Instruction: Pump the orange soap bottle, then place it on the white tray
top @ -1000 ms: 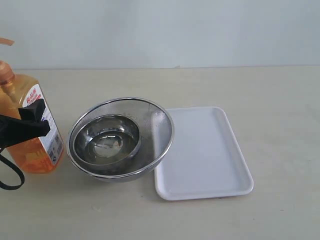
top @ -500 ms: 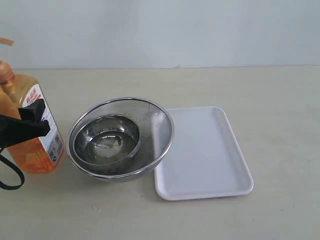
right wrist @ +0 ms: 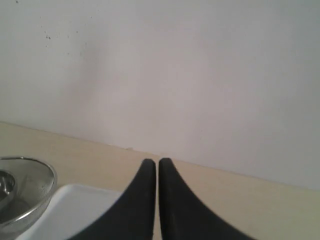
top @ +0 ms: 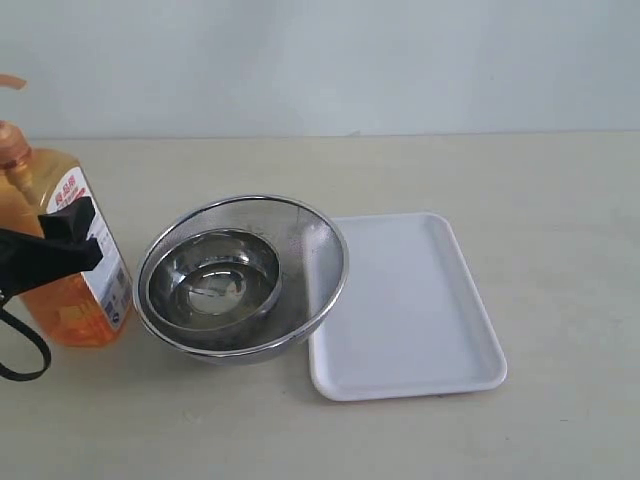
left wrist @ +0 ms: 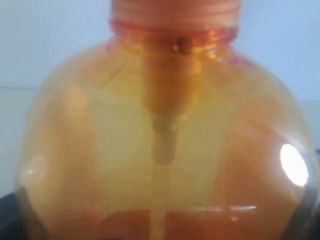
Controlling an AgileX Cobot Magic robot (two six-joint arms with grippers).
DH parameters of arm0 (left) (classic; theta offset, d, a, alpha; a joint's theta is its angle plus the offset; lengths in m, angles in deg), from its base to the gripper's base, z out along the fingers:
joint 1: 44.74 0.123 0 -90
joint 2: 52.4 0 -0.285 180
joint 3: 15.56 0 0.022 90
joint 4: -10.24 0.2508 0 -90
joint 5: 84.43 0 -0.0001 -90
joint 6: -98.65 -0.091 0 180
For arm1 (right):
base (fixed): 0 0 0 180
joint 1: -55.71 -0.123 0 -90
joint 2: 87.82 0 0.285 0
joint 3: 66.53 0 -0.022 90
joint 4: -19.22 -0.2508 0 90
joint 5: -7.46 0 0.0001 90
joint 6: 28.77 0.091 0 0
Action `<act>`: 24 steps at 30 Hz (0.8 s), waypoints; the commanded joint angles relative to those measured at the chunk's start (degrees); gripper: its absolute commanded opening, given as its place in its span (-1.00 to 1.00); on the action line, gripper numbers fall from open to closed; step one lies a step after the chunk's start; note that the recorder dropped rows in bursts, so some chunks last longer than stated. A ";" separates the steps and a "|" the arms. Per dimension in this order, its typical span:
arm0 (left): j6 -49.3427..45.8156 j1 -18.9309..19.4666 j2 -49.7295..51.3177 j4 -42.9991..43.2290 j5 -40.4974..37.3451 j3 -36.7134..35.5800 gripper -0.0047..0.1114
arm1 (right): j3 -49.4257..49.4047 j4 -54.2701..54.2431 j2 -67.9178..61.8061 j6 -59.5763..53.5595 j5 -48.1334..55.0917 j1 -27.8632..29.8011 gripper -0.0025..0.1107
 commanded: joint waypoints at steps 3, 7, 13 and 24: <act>2.34 -0.48 0.00 2.31 -1.20 0.07 -0.84 | -4.20 -0.76 0.32 -0.19 -1.93 0.19 -0.96; 2.34 -0.48 0.00 2.31 -1.20 0.07 -0.84 | -7.93 -1.22 0.32 -0.19 -5.11 0.19 -0.96; 2.34 -0.48 0.00 2.42 -1.16 0.07 -0.84 | -12.13 -1.95 0.32 -0.19 -10.67 0.19 -0.96; 2.34 -0.48 0.00 2.53 -1.16 0.07 -0.84 | -19.36 -2.49 0.32 -0.19 -16.26 0.09 -0.96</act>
